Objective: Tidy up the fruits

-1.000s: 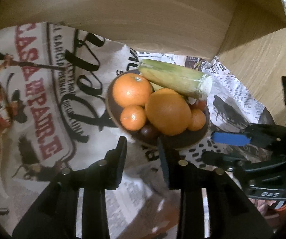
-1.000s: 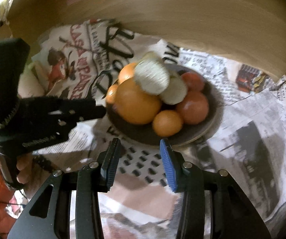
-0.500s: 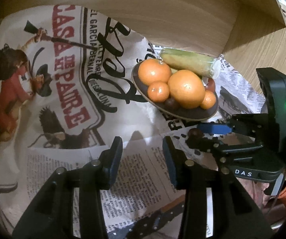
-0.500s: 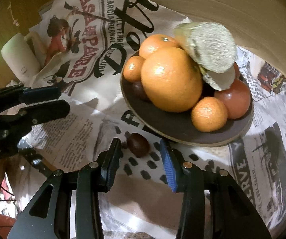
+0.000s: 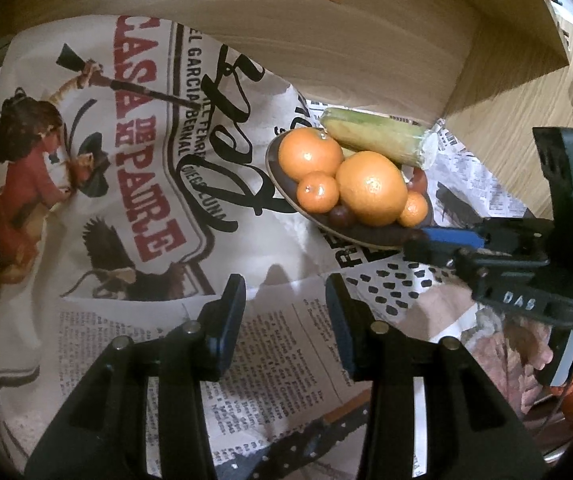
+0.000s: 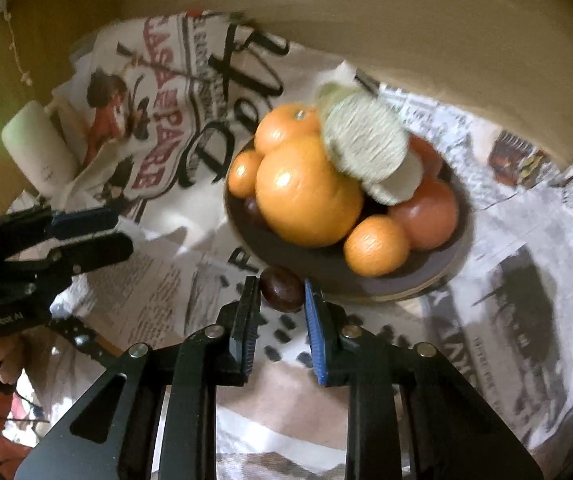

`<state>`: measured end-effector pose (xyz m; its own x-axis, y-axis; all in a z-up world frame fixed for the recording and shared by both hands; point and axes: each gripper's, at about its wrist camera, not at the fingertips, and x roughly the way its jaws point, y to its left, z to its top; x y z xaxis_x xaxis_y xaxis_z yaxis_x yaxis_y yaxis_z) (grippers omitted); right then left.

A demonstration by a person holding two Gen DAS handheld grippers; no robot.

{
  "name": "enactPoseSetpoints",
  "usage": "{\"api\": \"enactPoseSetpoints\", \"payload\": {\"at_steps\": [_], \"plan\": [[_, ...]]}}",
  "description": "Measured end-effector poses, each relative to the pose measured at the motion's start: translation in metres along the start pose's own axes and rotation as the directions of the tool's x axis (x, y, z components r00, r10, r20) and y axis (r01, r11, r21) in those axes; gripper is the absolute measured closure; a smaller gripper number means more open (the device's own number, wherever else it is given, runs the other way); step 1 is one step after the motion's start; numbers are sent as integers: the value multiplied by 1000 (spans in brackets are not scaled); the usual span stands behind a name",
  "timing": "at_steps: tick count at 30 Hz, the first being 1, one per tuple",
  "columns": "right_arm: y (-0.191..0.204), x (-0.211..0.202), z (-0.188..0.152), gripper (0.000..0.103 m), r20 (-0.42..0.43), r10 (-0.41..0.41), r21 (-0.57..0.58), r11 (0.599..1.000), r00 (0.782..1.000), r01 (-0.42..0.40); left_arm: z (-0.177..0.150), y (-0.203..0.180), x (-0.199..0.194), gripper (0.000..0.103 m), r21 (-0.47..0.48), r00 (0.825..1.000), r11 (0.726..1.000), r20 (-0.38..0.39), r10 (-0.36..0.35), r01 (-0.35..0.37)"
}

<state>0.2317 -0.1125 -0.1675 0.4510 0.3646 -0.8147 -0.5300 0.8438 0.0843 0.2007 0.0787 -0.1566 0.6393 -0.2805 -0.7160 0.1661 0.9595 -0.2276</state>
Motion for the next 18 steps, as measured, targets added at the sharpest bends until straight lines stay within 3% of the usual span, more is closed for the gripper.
{"api": "enactPoseSetpoints", "payload": {"at_steps": [8, 12, 18], "plan": [[-12, 7, 6, 82, -3, -37, 34, 999, 999, 37, 4, -3, -2, 61, -1, 1000, 1000, 11, 6, -6], [-15, 9, 3, 74, 1, -39, 46, 998, 999, 39, 7, -6, -8, 61, 0, 1000, 1000, 26, 10, -10], [-11, -16, -2, 72, 51, -31, 45, 999, 998, 28, 14, -17, -32, 61, 3, 995, 1000, 92, 27, -27]]}}
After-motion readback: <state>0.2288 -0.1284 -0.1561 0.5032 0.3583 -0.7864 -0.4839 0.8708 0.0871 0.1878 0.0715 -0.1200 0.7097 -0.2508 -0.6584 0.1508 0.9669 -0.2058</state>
